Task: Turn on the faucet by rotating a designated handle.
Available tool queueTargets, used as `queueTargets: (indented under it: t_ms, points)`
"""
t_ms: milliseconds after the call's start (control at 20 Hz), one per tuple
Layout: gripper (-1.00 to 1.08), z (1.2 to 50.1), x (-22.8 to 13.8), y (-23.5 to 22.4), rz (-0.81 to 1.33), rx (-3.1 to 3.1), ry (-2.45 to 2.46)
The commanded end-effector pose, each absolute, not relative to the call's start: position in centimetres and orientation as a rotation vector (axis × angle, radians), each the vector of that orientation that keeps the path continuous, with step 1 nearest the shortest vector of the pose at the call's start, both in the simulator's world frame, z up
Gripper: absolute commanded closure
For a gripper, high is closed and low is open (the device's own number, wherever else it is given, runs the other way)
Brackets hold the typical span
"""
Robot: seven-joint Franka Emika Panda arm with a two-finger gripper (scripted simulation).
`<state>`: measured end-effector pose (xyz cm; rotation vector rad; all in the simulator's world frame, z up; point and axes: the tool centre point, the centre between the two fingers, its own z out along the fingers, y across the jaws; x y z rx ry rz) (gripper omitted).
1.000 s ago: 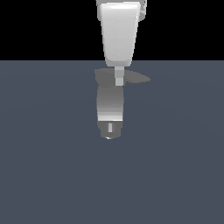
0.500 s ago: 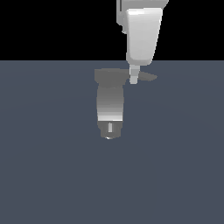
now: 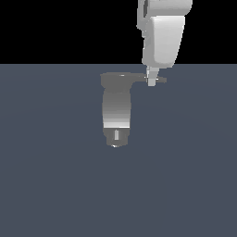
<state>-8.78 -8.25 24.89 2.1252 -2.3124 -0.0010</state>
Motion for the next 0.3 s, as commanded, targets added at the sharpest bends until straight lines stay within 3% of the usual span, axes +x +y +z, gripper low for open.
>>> queueTargets:
  t_ms: [0, 250]
  points:
    - [1.08, 24.9, -8.3, -10.2, 0.001, 2.101, -2.336]
    - [1.08, 24.9, -7.4, -11.7, 0.0, 2.097, -2.339]
